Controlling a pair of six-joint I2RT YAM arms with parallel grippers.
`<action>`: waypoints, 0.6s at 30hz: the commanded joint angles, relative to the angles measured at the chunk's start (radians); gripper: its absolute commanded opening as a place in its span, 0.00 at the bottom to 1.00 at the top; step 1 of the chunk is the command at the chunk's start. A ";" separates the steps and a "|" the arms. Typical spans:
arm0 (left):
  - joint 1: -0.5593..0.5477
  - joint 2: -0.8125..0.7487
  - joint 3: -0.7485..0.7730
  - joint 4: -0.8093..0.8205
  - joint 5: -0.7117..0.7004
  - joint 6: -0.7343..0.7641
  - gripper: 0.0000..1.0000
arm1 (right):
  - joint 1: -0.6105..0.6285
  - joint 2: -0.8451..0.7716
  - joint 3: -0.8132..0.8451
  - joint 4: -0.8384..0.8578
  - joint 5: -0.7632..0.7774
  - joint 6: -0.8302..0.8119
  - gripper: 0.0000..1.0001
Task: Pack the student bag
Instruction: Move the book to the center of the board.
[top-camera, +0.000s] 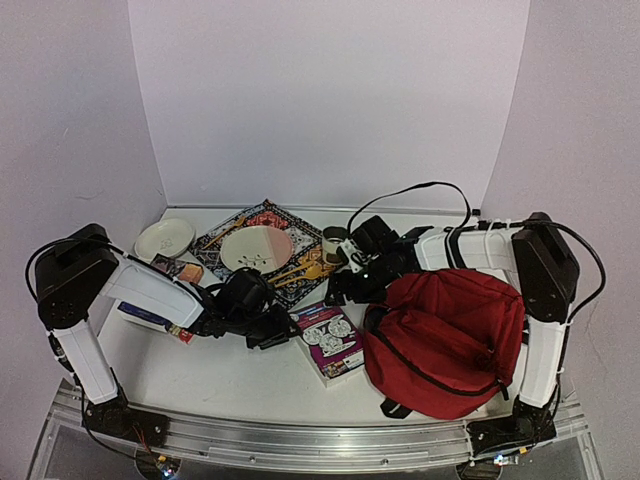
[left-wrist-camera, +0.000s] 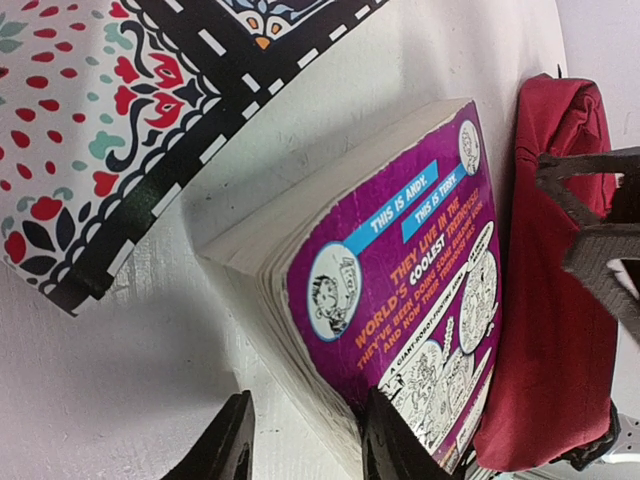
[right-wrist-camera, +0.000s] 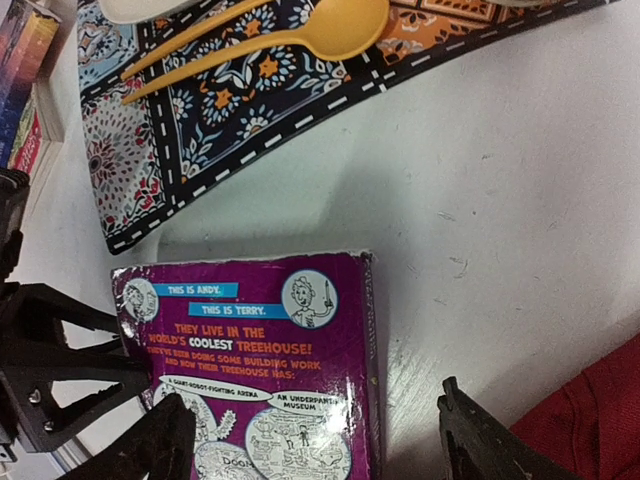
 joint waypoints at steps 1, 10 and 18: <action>0.004 -0.012 0.029 -0.005 0.019 0.020 0.33 | 0.030 0.041 -0.018 -0.020 -0.008 0.031 0.83; 0.008 -0.011 0.039 -0.007 0.009 0.042 0.26 | 0.103 0.053 -0.036 -0.013 -0.047 0.064 0.80; 0.047 -0.025 0.039 -0.021 0.022 0.081 0.25 | 0.198 0.012 -0.060 0.057 -0.104 0.140 0.74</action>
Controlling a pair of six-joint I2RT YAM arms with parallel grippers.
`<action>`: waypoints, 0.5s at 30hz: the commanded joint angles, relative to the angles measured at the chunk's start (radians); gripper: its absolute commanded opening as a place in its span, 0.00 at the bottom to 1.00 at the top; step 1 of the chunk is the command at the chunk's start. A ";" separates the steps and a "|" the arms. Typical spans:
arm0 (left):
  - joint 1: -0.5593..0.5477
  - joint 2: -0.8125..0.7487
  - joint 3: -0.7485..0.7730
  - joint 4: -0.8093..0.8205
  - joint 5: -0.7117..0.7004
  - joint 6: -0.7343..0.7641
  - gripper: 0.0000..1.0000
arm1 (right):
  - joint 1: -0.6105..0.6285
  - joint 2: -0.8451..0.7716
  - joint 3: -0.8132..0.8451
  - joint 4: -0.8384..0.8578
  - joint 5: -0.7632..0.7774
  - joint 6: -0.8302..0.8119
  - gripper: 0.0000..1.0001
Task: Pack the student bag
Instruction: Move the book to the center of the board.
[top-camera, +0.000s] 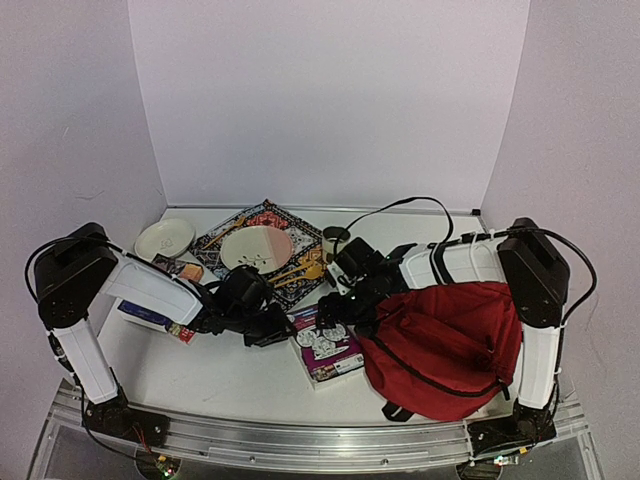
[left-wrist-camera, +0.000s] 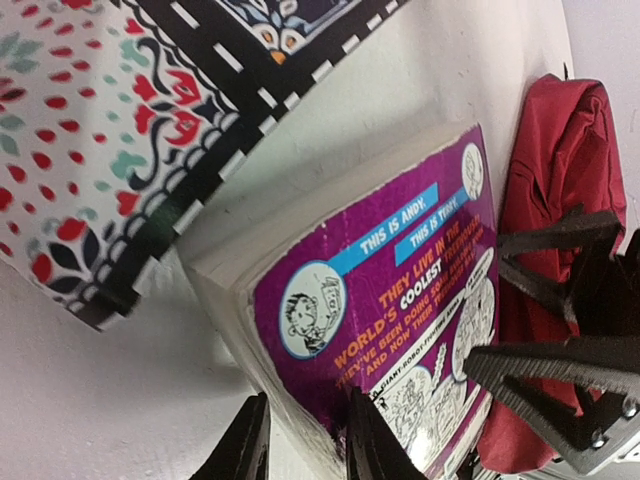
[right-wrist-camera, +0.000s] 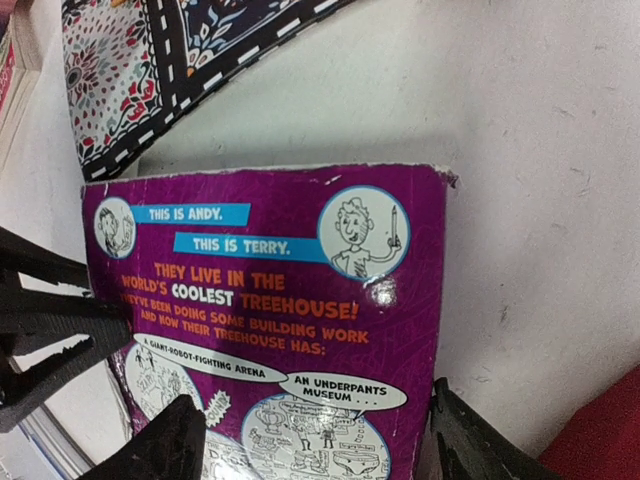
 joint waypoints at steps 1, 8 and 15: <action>0.029 -0.026 0.033 0.004 0.015 0.049 0.25 | 0.101 -0.035 -0.020 0.045 -0.121 0.073 0.74; 0.038 -0.025 0.088 -0.014 0.061 0.106 0.26 | 0.173 -0.078 -0.042 0.057 -0.070 0.119 0.73; 0.045 -0.107 0.093 -0.080 0.006 0.155 0.34 | 0.208 -0.127 -0.033 -0.014 0.046 0.088 0.73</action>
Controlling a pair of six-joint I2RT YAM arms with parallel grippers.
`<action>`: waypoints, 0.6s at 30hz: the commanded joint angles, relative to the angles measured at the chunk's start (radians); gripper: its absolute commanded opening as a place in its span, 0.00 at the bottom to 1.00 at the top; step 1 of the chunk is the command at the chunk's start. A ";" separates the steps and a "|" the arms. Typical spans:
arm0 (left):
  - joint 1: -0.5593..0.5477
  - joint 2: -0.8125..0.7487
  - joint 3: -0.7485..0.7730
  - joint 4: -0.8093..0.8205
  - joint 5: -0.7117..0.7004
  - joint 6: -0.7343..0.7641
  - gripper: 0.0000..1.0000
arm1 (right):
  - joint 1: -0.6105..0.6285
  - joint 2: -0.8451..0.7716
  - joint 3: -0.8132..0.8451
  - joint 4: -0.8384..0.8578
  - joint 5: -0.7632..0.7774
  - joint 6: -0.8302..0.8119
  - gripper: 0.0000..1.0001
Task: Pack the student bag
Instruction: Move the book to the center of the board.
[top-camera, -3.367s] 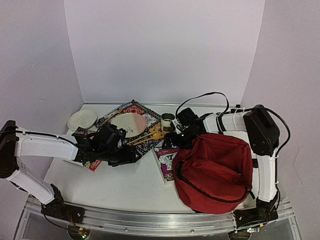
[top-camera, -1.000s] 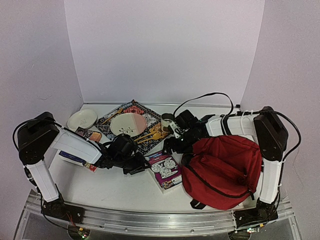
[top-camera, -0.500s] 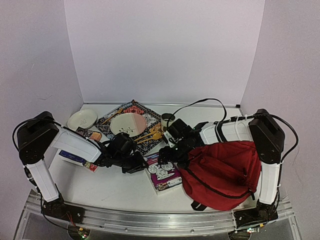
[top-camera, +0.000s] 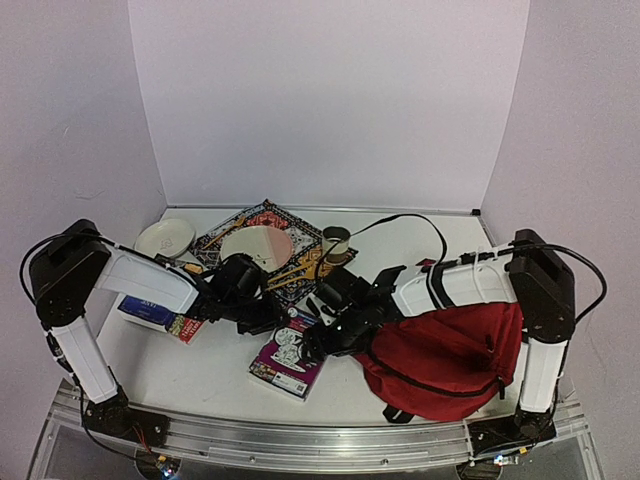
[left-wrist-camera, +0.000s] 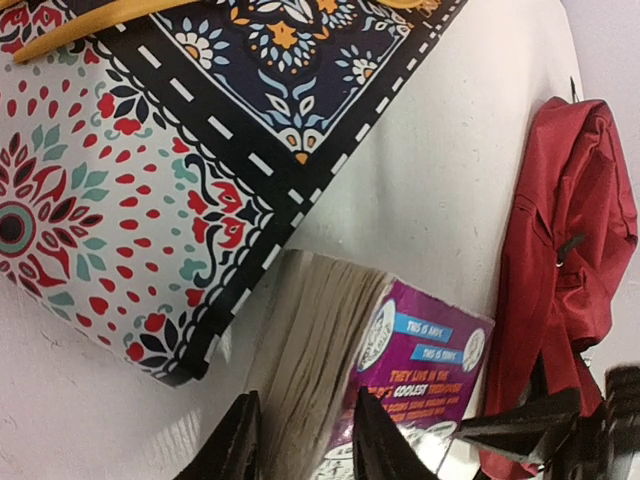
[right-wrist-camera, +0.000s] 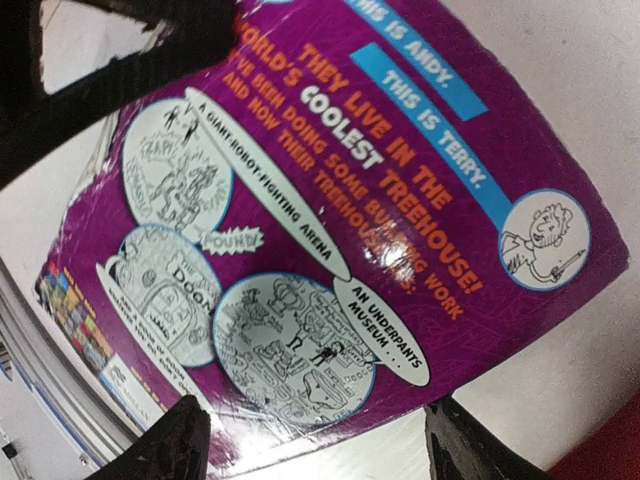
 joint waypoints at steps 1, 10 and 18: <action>-0.010 -0.107 0.050 -0.025 -0.007 0.064 0.36 | 0.040 -0.073 0.041 -0.022 0.055 -0.025 0.74; -0.008 -0.281 -0.061 -0.218 -0.068 0.089 0.55 | 0.079 -0.101 0.037 -0.088 0.191 0.010 0.83; -0.008 -0.398 -0.241 -0.228 0.008 -0.005 0.60 | 0.105 -0.117 -0.028 0.007 0.201 0.100 0.85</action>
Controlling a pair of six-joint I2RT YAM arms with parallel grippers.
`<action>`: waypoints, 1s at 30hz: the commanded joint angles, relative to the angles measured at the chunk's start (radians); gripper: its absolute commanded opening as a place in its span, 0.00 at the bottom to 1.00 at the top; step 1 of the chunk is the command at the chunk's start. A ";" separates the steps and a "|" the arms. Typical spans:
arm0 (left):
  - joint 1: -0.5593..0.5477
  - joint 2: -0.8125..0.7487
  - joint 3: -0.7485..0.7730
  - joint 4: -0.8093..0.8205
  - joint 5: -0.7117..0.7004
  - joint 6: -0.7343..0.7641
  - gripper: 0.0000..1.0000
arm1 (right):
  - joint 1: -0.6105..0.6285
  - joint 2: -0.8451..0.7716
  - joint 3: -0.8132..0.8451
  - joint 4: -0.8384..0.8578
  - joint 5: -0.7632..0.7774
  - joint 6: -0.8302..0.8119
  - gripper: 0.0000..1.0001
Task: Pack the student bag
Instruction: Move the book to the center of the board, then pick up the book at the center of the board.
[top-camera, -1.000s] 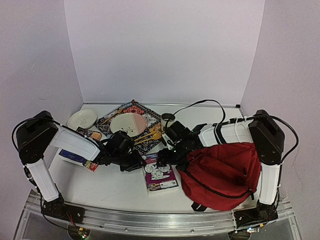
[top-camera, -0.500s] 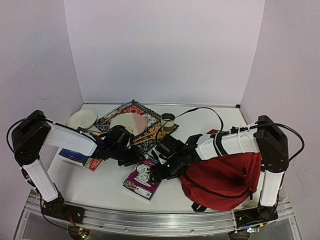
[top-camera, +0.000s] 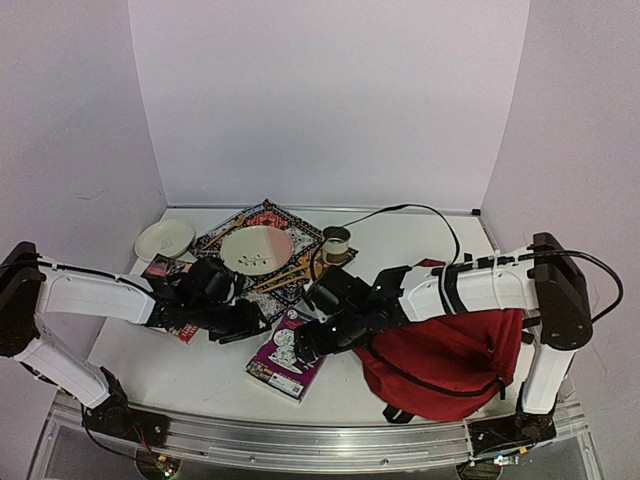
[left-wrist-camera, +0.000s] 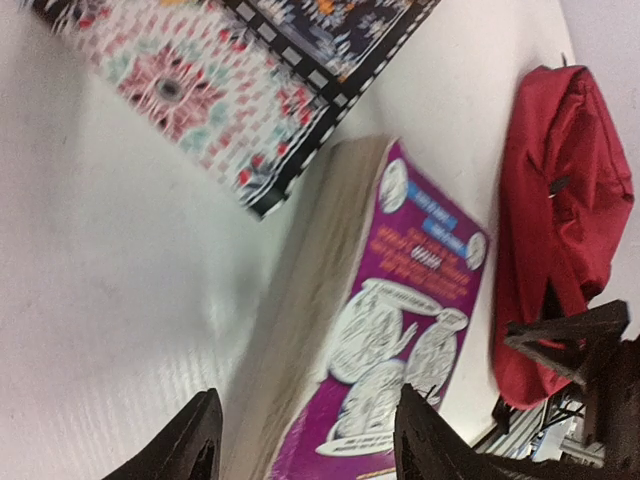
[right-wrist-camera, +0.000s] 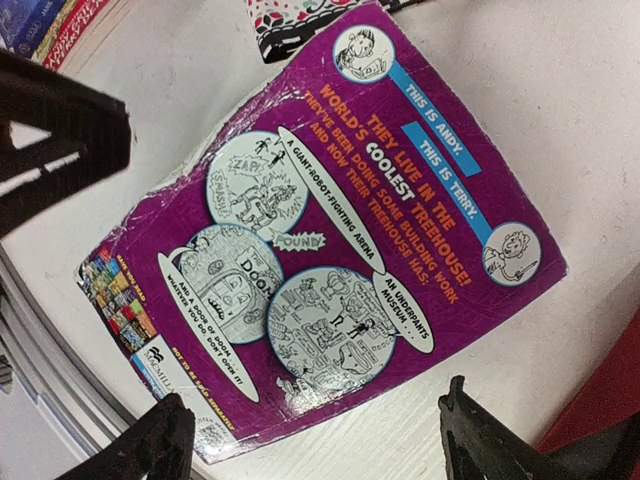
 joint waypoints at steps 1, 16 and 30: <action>-0.001 -0.089 -0.085 -0.033 0.030 -0.057 0.60 | 0.017 -0.041 -0.058 0.052 0.017 0.081 0.85; -0.003 -0.047 -0.255 0.250 0.218 -0.235 0.60 | 0.031 0.004 -0.178 0.327 -0.039 0.251 0.85; -0.012 -0.149 -0.236 0.284 0.281 -0.305 0.47 | 0.039 0.034 -0.176 0.398 -0.037 0.289 0.85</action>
